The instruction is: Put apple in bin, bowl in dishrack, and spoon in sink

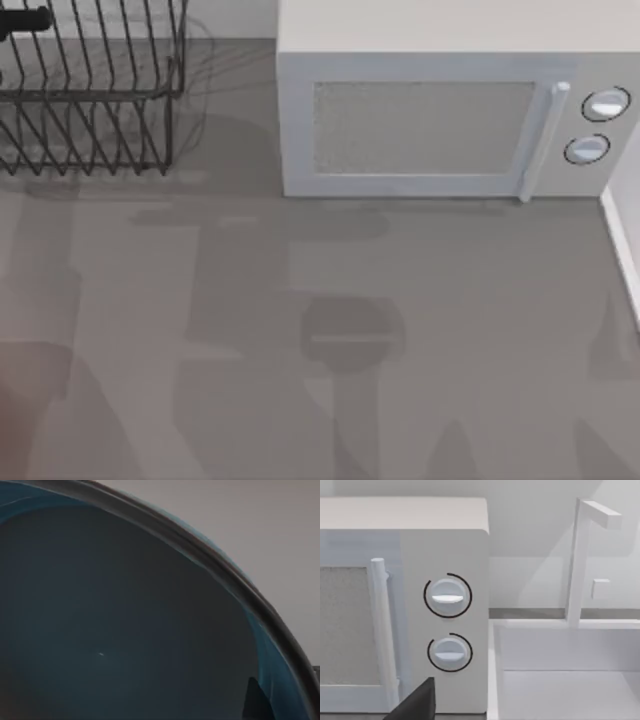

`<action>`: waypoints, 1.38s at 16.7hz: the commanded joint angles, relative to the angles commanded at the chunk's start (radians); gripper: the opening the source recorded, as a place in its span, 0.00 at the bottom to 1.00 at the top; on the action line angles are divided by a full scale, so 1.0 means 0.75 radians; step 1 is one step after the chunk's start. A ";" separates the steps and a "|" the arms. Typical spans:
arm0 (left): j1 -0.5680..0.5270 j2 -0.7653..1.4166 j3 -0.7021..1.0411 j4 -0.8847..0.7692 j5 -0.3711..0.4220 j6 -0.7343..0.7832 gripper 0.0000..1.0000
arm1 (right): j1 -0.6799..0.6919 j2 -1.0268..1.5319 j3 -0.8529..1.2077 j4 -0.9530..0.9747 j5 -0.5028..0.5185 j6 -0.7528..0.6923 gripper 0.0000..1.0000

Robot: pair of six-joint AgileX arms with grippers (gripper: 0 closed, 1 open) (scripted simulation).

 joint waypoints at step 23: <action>0.002 -0.001 0.001 0.000 0.000 0.000 1.00 | 0.000 0.000 0.000 0.000 0.000 0.000 1.00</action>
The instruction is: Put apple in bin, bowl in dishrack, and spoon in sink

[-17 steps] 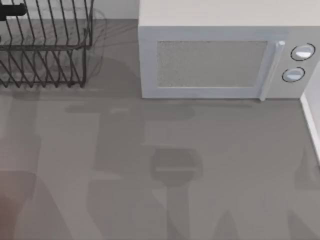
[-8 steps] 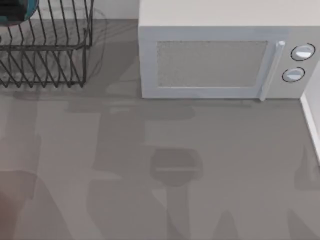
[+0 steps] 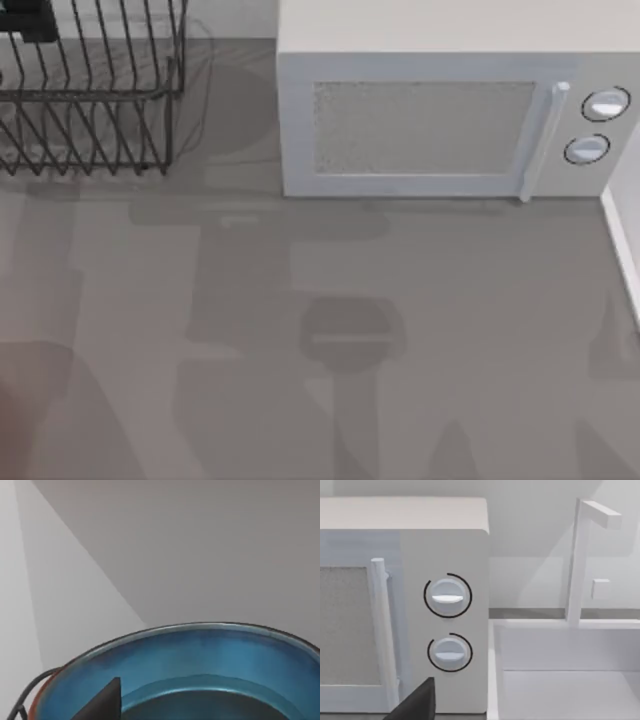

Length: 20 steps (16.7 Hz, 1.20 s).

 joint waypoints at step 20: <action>-0.034 -1.791 -0.857 -0.759 -0.122 0.031 1.00 | 0.000 0.000 0.000 0.000 0.000 0.000 1.00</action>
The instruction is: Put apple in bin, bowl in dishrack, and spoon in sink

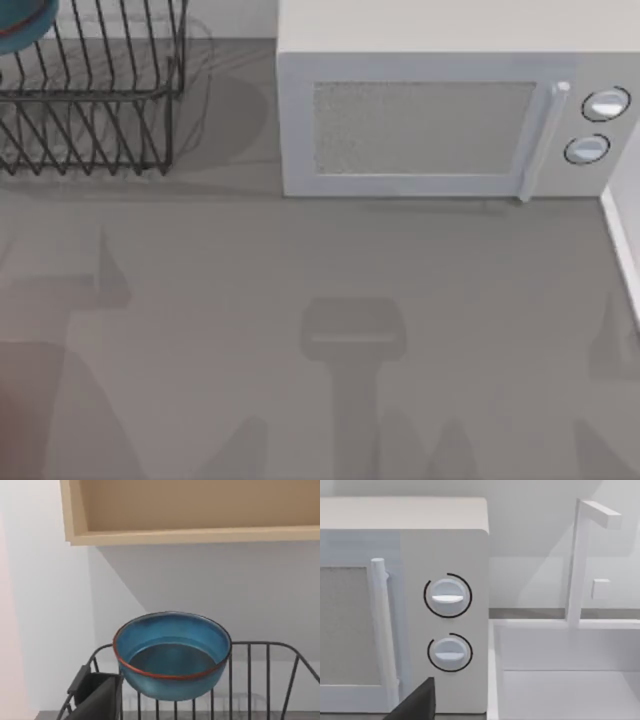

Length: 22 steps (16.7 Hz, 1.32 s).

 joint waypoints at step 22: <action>-0.058 -0.549 -0.375 -0.348 -0.019 -0.052 1.00 | -0.102 0.502 0.343 -0.436 -0.003 -0.115 1.00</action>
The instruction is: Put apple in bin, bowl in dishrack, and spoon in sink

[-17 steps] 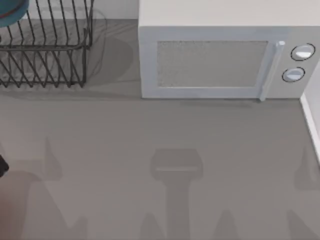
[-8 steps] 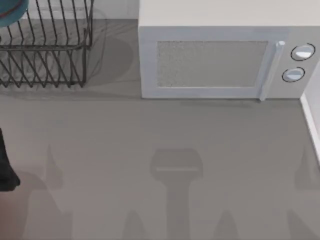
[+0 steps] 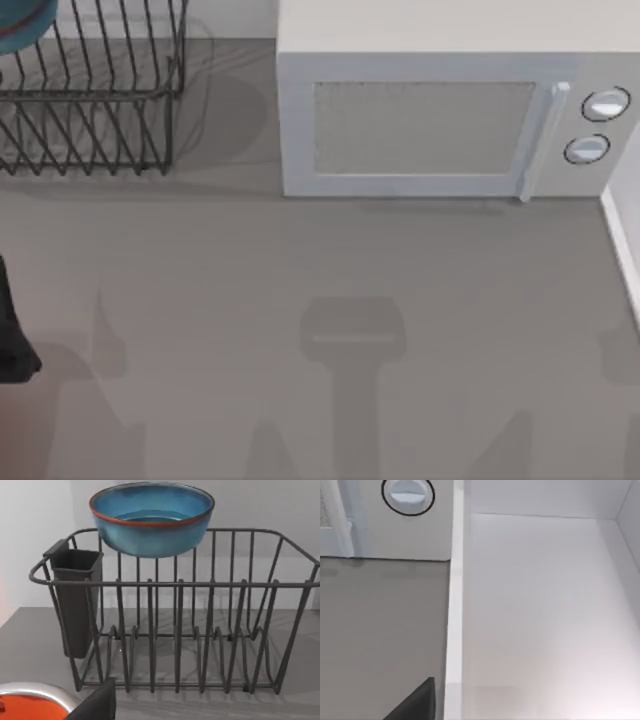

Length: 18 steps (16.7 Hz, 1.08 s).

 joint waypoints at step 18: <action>0.000 0.000 0.000 0.000 0.000 0.000 1.00 | -0.241 1.270 0.766 -0.990 0.002 -0.250 1.00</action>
